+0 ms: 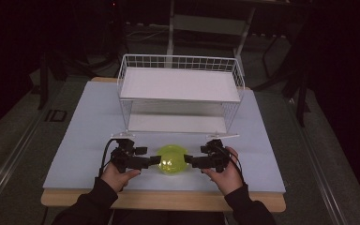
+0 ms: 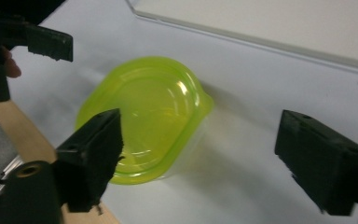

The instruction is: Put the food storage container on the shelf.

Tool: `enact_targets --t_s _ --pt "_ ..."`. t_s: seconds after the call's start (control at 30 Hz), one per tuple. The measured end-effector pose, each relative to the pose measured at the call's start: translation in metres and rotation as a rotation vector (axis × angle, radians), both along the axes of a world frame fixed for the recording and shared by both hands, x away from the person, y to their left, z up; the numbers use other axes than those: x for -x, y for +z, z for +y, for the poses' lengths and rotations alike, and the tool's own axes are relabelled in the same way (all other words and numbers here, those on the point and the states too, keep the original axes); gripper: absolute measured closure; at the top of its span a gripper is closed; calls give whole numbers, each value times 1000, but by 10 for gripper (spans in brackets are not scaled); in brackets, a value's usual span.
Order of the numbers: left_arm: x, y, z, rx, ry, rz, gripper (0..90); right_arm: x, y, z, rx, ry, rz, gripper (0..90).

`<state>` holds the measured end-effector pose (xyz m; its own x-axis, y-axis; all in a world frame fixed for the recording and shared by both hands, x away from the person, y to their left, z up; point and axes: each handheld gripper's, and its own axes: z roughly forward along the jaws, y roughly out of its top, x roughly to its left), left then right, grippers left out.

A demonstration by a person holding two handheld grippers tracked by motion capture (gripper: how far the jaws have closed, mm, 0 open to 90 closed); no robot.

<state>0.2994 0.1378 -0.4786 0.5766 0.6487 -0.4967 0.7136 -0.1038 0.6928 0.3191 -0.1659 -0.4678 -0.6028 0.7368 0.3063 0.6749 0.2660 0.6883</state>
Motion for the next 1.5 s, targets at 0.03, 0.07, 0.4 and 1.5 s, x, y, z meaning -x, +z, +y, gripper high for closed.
enact_targets --t_s 0.03,0.07,0.4,1.5 --pt "-1 -2 -1 3 4 16 161 -1 -1 0 -2 -7 10 205" --pt "-2 -5 -3 1 11 28 166 -2 -3 0 -14 -13 37 235" --pt "-4 -21 -12 -7 32 111 423 -6 -16 5 -61 -56 190 517" --pt "4 35 -10 -25 99 139 813 13 32 21 -77 -63 47 800"
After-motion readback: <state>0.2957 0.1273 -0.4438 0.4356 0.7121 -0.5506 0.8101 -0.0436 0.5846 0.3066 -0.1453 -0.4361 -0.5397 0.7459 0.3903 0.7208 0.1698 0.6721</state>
